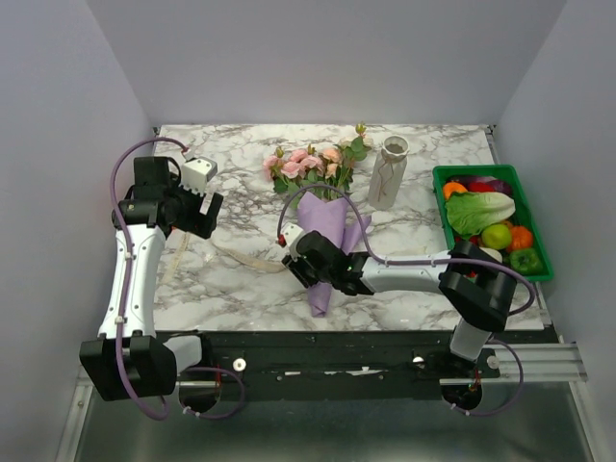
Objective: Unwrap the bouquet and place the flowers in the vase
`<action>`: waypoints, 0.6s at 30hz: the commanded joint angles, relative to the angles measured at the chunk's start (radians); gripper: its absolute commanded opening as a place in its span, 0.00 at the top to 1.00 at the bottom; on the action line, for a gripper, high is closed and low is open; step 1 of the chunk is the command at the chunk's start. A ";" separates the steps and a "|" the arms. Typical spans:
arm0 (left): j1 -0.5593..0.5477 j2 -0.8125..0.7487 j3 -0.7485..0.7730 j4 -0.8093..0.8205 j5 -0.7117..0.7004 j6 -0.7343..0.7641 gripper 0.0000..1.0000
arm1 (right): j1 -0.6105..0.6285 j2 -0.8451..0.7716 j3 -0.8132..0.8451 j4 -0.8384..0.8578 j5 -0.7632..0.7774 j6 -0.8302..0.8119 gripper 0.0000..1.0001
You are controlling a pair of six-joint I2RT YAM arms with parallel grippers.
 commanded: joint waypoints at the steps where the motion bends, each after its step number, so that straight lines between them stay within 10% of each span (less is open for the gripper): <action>1: 0.003 -0.036 -0.009 0.001 -0.009 -0.007 0.01 | 0.010 0.030 0.030 -0.033 0.046 -0.005 0.64; 7: 0.003 -0.031 -0.014 0.012 -0.012 -0.007 0.01 | 0.016 -0.092 0.016 -0.055 0.155 0.027 0.93; 18: -0.014 0.023 0.009 0.024 0.022 -0.035 0.01 | 0.015 -0.435 -0.134 -0.229 0.593 0.206 0.99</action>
